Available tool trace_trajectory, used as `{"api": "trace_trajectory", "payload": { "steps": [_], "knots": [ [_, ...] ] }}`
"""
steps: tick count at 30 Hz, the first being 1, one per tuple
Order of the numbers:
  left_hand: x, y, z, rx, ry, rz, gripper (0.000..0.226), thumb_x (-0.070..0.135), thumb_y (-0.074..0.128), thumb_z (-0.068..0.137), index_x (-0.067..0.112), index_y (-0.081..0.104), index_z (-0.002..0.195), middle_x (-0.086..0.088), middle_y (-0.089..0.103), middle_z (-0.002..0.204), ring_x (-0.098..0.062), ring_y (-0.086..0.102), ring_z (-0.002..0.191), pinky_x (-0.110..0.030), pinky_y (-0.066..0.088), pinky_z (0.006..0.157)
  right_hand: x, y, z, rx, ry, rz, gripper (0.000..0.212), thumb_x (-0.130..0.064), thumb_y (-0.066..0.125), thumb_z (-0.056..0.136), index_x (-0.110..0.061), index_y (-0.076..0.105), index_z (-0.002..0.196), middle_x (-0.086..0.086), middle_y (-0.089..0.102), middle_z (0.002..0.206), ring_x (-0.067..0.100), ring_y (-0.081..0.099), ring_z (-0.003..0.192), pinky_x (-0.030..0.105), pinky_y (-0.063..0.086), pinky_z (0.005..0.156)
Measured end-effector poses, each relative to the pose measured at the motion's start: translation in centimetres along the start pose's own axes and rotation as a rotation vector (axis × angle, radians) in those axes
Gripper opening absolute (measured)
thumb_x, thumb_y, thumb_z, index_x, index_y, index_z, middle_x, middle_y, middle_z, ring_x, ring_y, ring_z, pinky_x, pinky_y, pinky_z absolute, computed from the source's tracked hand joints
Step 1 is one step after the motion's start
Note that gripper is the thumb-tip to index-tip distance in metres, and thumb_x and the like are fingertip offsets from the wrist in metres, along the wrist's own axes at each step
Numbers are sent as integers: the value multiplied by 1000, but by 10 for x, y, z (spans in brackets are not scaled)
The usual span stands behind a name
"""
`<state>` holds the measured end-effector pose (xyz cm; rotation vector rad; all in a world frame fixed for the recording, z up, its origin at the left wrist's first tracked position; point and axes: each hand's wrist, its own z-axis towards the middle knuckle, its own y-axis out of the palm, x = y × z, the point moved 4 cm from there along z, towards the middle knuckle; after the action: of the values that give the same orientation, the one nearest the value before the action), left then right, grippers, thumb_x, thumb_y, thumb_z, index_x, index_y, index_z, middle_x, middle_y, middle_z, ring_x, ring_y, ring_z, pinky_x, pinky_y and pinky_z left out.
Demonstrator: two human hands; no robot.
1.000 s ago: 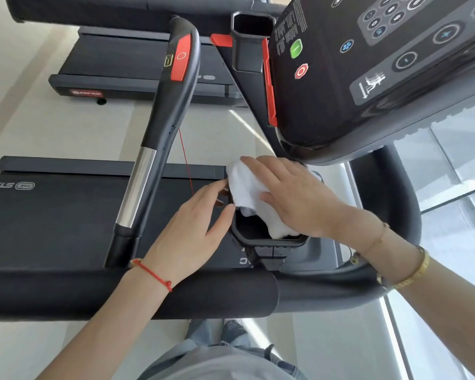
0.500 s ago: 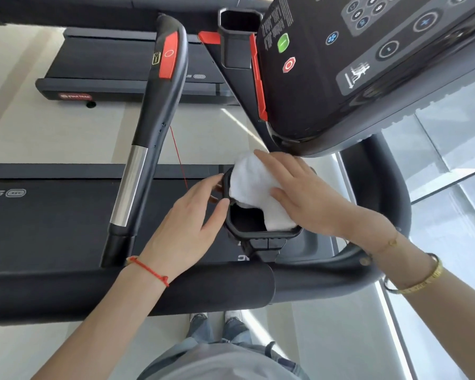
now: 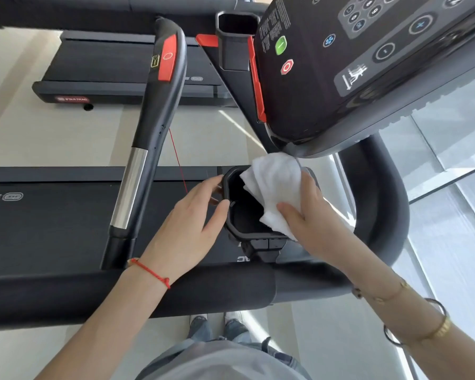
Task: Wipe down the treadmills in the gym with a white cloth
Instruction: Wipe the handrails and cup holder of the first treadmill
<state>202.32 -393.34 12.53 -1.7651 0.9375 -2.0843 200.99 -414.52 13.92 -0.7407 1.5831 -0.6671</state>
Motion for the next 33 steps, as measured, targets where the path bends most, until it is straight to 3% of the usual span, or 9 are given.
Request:
{"api": "trace_trajectory", "payload": {
  "steps": [2,4,9,15,19,23,27,29,33],
  "knots": [
    [-1,1,0,5,-1,0,46,42,40,97,35,39,142,21,54,125,6,54,109,-20,45,97,12,3,-19,6,84,57,14,-30,52,96,-22,43,91,-20,47,69,-7,48,59,7,37,59],
    [-1,1,1,9,0,5,47,42,39,96,33,39,142,19,55,125,5,55,109,-20,45,97,16,4,-18,8,125,88,35,-34,54,94,-24,29,72,-17,40,54,-9,45,48,6,36,53],
    [0,2,0,7,-2,6,45,40,41,97,34,41,141,20,56,123,9,54,108,-12,41,93,-3,-4,22,-45,106,79,25,-26,51,98,-8,37,107,-4,47,89,-3,45,70,14,33,54],
    [0,2,1,7,-7,6,46,42,40,96,34,41,141,19,56,124,7,55,108,-12,41,93,13,4,-18,-24,92,111,38,-23,54,95,-22,24,72,-16,36,50,-4,41,46,6,35,51],
    [0,2,1,9,-10,8,46,41,40,96,34,40,141,18,56,124,7,54,108,-15,42,95,0,-4,1,8,-61,-78,18,-19,55,94,-15,43,108,-11,43,80,-2,50,62,8,36,63],
    [2,2,1,20,-9,6,45,42,40,96,34,41,140,21,55,124,8,54,108,-18,44,96,-7,-9,17,-41,-212,-194,63,-19,55,94,-2,22,145,10,39,137,22,50,108,16,29,76],
    [3,2,1,14,-11,8,43,42,40,96,34,42,138,19,56,123,5,55,109,-22,46,96,-25,-13,29,-71,-481,-351,59,-10,60,91,-2,35,144,13,40,145,27,37,130,8,16,99],
    [3,1,2,12,-18,10,44,42,40,95,31,43,138,19,56,123,4,55,110,-23,46,97,-38,-7,42,-131,-598,-456,59,-14,58,93,-4,34,146,11,44,143,28,39,131,17,20,107],
    [3,0,1,6,-33,28,39,44,38,96,33,45,133,20,56,120,7,52,108,-13,44,90,-61,6,68,-206,-676,-580,47,-29,44,101,-15,35,145,2,52,132,23,55,111,35,46,89]
  ]
}}
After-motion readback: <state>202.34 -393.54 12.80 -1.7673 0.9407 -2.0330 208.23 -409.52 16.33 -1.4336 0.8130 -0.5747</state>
